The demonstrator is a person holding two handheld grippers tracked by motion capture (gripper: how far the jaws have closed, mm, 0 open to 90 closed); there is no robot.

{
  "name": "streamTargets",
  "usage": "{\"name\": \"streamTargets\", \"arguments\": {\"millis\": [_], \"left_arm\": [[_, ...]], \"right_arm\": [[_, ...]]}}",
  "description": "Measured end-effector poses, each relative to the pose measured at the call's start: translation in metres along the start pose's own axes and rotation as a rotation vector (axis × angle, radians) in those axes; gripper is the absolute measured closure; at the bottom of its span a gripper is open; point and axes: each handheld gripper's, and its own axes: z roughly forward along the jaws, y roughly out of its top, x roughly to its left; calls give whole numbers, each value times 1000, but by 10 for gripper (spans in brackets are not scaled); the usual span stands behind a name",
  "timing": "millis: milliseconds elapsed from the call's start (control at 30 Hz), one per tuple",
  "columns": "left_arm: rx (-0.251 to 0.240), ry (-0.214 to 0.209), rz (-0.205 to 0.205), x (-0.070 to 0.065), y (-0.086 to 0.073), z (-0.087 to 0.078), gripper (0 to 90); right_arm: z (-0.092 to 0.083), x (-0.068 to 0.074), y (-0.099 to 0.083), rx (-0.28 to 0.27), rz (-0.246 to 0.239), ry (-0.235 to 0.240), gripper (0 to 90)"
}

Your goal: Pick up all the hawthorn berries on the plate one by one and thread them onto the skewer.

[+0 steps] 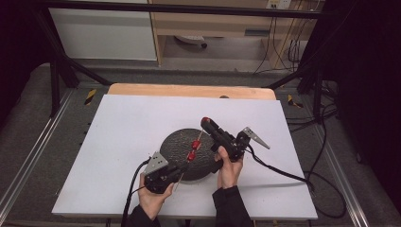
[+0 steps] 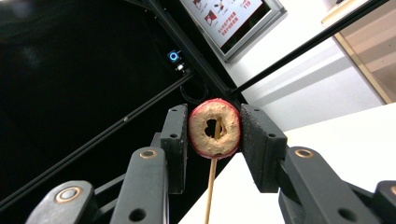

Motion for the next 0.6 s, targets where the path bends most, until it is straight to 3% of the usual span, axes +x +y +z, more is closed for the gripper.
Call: {"name": "streamTargets", "arguments": {"millis": [233, 367, 500, 600], "left_arm": [[9, -3, 0, 1, 0, 5, 889], [5, -3, 22, -1, -5, 6, 889], [5, 6, 19, 3, -3, 1, 889], [20, 16, 17, 7, -3, -2, 889]], "right_arm": [[-8, 2, 0, 0, -26, -12, 644], [-7, -1, 4, 59, -40, -36, 630], [-8, -2, 11, 127, -62, -50, 487], [-13, -1, 15, 180, -119, -66, 403]]}}
